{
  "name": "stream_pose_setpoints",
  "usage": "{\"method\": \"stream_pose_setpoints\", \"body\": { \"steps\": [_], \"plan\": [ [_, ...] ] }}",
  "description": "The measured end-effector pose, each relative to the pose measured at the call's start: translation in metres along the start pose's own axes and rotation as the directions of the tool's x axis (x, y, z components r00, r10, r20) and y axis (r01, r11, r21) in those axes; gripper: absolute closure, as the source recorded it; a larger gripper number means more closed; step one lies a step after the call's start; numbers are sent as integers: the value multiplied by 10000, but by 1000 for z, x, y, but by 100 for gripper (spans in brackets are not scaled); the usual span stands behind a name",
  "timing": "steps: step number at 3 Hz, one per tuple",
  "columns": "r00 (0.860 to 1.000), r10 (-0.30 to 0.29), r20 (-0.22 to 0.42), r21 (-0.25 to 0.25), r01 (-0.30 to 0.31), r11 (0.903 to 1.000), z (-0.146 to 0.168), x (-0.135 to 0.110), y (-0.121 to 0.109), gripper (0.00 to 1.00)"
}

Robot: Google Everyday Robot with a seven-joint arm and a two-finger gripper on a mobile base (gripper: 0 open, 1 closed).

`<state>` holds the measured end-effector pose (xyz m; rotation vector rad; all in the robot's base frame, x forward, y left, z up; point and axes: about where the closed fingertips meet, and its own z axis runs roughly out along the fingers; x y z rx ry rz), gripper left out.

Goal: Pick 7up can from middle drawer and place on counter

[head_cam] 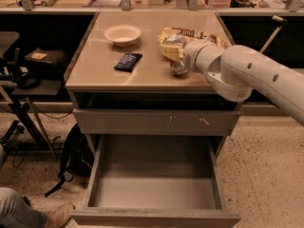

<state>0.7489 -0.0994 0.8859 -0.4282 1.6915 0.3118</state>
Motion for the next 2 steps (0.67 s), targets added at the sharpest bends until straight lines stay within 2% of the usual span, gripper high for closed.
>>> {"method": "stream_pose_setpoints", "body": {
  "steps": [2],
  "plan": [
    [10000, 0, 0, -1, 0, 10000, 0, 0, 0, 35]
  ]
}}
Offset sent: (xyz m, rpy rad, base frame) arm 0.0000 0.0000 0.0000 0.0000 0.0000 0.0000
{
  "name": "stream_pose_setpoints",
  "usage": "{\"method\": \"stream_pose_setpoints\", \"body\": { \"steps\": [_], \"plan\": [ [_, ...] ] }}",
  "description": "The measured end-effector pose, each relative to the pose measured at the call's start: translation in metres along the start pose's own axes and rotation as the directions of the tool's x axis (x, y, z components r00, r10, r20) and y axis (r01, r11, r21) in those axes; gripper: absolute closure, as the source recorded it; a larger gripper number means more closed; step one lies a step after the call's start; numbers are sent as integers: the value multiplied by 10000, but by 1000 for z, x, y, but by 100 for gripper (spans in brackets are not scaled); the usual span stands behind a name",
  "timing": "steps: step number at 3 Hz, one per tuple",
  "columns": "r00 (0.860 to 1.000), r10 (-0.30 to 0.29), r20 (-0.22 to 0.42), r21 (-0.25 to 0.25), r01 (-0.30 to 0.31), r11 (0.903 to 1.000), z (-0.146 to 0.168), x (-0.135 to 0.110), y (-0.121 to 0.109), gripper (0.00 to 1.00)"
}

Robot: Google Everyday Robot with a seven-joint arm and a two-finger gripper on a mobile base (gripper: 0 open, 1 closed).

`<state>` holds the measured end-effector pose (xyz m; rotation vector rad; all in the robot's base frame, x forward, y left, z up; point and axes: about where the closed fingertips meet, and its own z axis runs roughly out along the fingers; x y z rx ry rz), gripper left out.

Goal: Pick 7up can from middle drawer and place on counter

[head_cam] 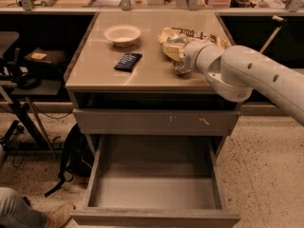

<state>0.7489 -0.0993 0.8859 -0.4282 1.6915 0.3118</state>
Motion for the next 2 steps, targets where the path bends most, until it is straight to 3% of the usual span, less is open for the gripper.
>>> {"method": "stream_pose_setpoints", "body": {
  "steps": [1, 2],
  "plan": [
    [10000, 0, 0, -1, 0, 10000, 0, 0, 0, 12],
    [10000, 0, 0, -2, 0, 10000, 0, 0, 0, 0]
  ]
}}
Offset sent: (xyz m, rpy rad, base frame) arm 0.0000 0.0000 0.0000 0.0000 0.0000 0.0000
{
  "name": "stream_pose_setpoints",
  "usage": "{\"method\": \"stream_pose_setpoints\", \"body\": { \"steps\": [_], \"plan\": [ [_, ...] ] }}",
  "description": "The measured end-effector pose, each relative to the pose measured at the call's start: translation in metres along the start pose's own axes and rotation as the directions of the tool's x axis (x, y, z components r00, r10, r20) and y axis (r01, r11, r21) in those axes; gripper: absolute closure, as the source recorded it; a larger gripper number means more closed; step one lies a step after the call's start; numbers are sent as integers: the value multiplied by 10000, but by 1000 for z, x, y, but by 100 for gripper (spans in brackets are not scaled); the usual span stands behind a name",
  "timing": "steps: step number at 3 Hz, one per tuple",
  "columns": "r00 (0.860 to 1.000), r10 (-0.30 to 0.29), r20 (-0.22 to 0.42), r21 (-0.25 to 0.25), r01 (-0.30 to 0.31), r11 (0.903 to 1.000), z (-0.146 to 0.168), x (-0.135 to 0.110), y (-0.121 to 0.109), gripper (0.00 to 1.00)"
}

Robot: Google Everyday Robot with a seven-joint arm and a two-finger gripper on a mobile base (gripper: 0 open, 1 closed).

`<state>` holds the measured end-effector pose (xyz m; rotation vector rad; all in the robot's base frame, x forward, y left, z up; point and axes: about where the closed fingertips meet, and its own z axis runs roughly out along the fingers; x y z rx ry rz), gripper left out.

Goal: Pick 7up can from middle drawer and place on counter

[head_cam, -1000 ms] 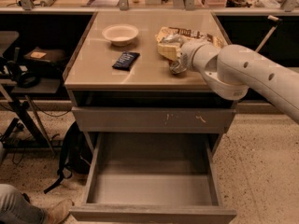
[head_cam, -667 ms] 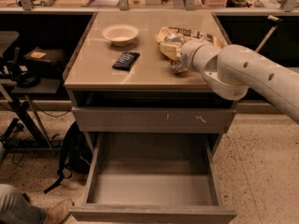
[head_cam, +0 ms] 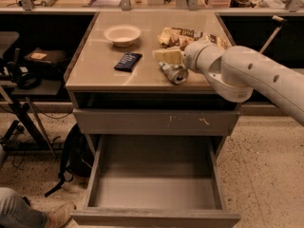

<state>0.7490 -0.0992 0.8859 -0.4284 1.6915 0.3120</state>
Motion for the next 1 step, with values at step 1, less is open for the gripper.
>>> {"method": "stream_pose_setpoints", "body": {
  "steps": [1],
  "plan": [
    [10000, 0, 0, 0, 0, 10000, 0, 0, 0, 0]
  ]
}}
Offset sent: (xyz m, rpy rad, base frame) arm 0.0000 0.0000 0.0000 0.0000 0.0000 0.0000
